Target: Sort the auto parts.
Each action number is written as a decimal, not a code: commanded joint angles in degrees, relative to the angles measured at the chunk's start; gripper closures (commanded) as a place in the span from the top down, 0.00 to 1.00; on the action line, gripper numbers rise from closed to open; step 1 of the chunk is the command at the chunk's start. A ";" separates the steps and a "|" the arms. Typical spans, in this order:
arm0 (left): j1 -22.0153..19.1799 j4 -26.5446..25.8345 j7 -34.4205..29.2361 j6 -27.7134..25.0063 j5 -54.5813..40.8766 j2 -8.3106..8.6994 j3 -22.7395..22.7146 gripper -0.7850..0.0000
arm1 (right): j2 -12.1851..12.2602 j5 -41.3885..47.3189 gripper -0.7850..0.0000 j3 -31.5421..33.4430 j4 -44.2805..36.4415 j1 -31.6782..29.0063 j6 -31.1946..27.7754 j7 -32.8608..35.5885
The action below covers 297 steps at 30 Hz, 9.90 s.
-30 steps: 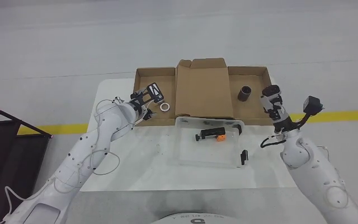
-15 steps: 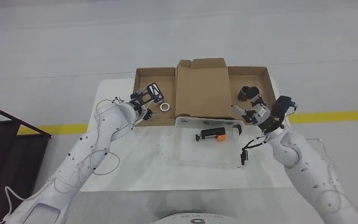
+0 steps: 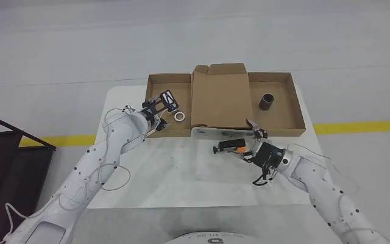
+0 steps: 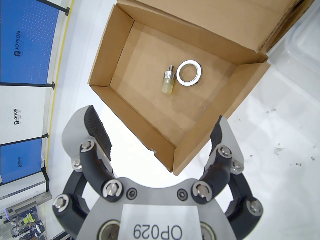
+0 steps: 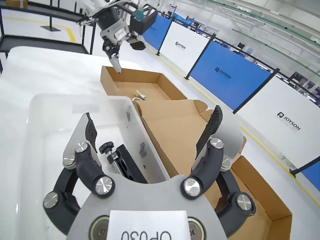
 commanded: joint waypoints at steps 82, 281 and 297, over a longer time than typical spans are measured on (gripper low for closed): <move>0.00 0.00 0.00 0.00 0.00 0.00 0.00 1.00 | -0.58 9.95 1.00 -5.48 3.97 15.04 -18.17 43.23; 0.00 0.00 0.00 0.00 0.00 0.00 0.00 1.00 | -1.90 6.17 0.90 -9.46 -0.57 13.62 -12.36 43.23; 0.00 0.00 0.00 0.00 0.00 0.00 0.00 1.00 | -6.11 10.00 1.00 -21.42 6.97 24.93 -11.60 55.92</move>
